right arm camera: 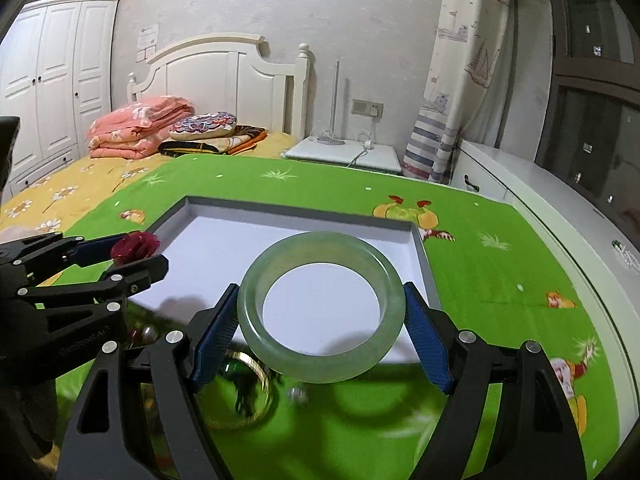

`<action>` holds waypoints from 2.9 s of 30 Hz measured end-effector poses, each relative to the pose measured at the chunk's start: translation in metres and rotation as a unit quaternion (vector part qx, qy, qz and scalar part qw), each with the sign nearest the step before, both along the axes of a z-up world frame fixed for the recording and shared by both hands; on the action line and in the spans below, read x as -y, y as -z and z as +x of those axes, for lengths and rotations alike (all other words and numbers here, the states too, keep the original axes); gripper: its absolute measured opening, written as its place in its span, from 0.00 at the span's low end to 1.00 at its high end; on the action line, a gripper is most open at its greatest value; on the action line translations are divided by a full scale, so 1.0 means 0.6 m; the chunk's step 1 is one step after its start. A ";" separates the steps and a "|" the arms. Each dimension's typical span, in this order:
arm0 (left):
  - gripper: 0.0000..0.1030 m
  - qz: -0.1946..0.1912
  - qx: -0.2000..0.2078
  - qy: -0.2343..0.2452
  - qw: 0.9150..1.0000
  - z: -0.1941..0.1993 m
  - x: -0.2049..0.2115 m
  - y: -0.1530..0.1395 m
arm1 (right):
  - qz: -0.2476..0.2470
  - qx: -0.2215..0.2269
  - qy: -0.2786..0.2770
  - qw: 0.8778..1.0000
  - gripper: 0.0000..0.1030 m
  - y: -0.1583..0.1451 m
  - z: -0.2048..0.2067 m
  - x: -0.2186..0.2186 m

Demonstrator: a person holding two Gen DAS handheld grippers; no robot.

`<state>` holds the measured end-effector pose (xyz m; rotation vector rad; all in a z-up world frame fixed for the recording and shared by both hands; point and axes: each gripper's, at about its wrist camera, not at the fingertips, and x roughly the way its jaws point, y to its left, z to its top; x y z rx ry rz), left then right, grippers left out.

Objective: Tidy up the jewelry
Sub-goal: 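Carry bangle and rose over the grey tray and open both tools, then grasp the dark red bead bracelet with the left tool while the right grasps the red cord bracelet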

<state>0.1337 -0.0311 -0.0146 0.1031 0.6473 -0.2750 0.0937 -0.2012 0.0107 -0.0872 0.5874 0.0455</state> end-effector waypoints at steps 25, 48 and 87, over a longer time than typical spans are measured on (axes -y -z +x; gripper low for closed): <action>0.51 0.026 -0.077 -0.076 0.994 0.187 0.018 0.016 | -0.004 -0.072 0.062 0.996 0.75 0.037 0.189 0.039; 0.87 -0.015 0.033 -0.103 0.994 -0.028 -0.074 -0.004 | 0.033 -0.023 0.014 0.999 0.77 0.026 -0.054 0.022; 0.90 -0.053 0.043 -0.055 0.996 -0.147 -0.118 0.047 | 0.018 0.005 -0.039 0.999 0.08 0.065 -0.159 -0.039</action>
